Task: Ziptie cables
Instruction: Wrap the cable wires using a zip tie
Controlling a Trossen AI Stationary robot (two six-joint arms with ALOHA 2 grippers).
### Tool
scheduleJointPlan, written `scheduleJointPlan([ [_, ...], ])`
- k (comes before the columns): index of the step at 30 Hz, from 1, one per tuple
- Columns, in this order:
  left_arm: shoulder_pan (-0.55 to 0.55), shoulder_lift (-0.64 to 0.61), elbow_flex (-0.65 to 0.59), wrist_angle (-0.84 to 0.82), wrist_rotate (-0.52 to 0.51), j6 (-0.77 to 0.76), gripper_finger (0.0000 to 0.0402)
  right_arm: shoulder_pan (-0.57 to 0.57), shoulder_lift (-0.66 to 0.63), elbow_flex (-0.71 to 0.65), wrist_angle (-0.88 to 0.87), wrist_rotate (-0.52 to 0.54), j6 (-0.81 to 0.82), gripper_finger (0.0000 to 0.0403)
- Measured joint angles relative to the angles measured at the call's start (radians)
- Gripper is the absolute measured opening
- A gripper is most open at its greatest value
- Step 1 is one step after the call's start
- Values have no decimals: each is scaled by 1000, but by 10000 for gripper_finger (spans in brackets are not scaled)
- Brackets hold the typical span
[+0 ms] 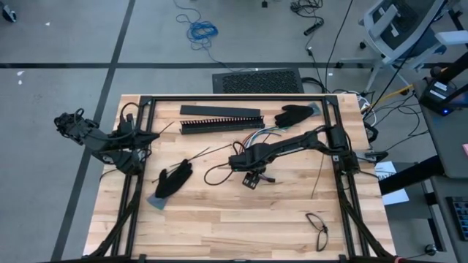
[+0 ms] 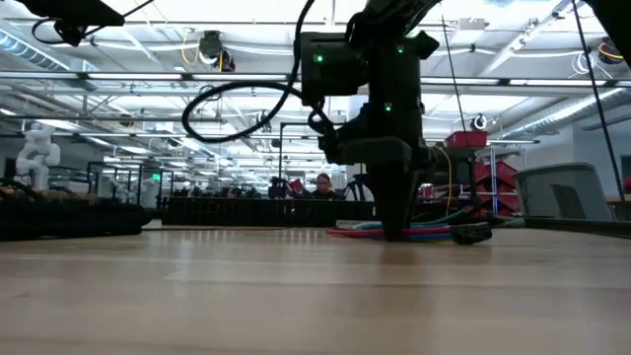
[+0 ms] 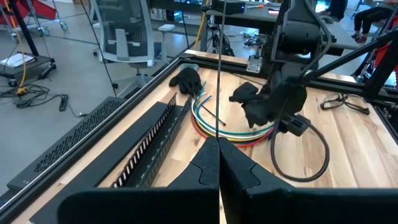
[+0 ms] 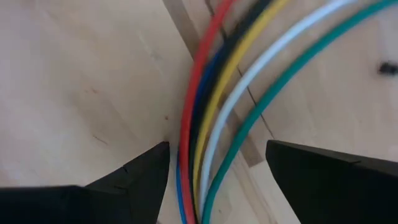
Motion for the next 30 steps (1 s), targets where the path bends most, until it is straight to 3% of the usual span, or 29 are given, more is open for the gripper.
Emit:
scheduleJointPlan([
  [9,0,0,0,-2,0,-1,0,-2,8,-2,21,-12,116,259],
  [19,0,0,0,-3,-18,-2,0,14,53,-28,69,-43,190,133],
  [27,0,0,0,-7,-28,-7,0,7,57,-32,92,-36,248,108],
  [30,0,0,0,-14,-38,-22,0,6,58,-32,99,-35,273,64],
])
